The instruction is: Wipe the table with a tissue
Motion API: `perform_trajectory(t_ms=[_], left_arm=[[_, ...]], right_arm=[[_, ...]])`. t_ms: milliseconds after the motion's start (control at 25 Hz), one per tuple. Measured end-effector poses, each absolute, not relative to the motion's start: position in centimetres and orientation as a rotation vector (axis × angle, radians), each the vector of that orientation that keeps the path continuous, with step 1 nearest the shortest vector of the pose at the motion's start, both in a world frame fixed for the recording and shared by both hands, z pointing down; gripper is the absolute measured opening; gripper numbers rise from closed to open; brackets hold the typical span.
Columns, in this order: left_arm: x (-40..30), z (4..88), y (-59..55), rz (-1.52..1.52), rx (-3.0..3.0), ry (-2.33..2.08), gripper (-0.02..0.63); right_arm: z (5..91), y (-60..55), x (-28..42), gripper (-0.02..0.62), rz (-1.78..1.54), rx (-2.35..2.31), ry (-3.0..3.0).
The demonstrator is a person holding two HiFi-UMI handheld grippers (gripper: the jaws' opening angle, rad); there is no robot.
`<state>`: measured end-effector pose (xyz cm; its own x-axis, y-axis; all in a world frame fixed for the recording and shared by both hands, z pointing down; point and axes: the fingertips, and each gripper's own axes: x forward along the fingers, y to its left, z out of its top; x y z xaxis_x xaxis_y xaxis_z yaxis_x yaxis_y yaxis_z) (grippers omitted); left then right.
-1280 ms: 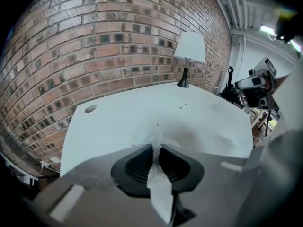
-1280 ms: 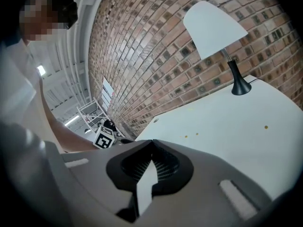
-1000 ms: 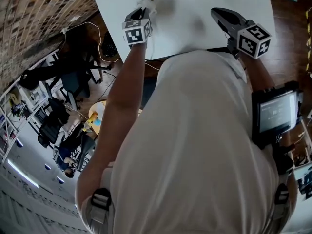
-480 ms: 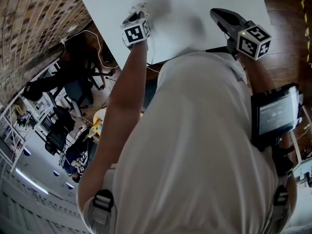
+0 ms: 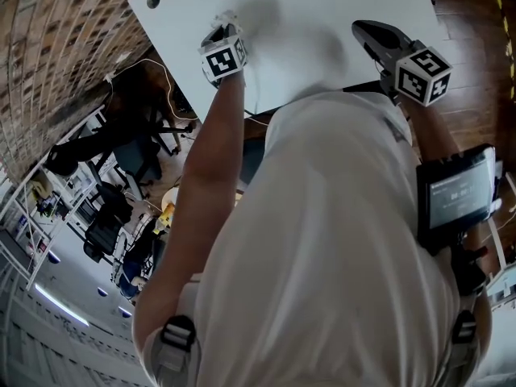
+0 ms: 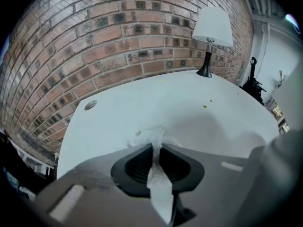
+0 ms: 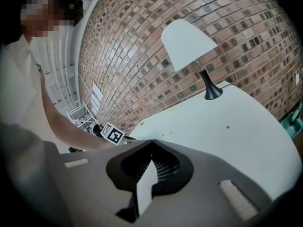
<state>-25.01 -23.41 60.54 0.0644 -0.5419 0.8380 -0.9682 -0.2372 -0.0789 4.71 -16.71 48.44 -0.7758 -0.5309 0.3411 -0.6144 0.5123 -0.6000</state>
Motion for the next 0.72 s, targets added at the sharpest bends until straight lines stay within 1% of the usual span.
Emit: perform_trajectory(t_ms=[200, 360, 600, 720], left_arm=[[-21.4, 60.6, -25.5, 1.154, 2.026, -1.329, 0.052], [-21.3, 61.0, -25.2, 1.221, 2.073, -1.292, 0.049], [-20.3, 60.7, -24.3, 1.071, 2.052, -1.247, 0.049], [-19.1, 60.6, -23.0, 1.043, 2.026, -1.235, 0.049]], right_arm=[[48.4, -16.8, 4.5, 0.008, 1.09, 0.992, -2.634], [48.4, -16.8, 4.6, 0.008, 1.093, 1.001, -2.633], [48.5, -16.7, 4.1, 0.008, 1.102, 0.972, -2.644], [48.4, -16.6, 3.8, 0.008, 1.104, 0.951, -2.658]])
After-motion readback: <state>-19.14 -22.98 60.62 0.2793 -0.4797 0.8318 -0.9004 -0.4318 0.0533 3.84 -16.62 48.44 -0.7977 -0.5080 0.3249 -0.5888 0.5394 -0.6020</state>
